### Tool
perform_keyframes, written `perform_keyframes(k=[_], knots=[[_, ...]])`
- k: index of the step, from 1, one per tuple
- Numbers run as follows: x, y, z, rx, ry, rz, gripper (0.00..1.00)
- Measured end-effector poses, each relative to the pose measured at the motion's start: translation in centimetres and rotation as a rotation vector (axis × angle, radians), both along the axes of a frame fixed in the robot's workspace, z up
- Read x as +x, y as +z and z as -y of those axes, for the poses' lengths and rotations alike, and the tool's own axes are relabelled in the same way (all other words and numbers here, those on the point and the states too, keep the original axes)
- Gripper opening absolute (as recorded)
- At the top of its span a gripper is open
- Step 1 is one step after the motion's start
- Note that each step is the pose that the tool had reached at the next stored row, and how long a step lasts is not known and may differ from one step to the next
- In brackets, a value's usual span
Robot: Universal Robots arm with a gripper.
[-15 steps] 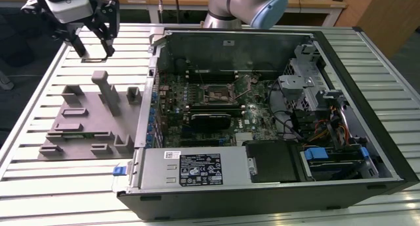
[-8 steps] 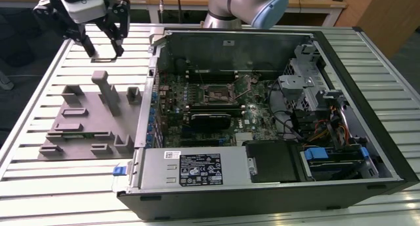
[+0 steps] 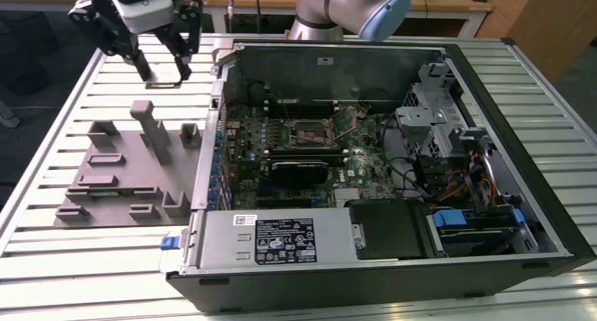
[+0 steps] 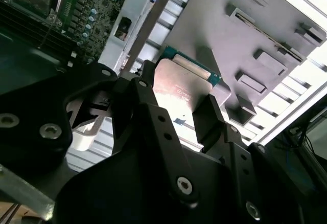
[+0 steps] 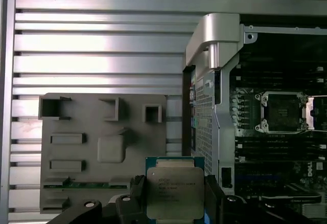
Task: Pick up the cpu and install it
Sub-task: 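Pick up the cpu and move it towards the insertion slot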
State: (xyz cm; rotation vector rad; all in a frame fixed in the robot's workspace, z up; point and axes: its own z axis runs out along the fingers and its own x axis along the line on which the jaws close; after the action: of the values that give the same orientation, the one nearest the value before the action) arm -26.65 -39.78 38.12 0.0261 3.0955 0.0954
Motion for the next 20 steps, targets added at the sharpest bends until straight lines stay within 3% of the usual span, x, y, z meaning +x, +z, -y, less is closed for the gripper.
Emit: perform_keyframes(k=[20], knots=[[4.8,0.00,-0.03,0.0000,0.000,0.0000,0.54]])
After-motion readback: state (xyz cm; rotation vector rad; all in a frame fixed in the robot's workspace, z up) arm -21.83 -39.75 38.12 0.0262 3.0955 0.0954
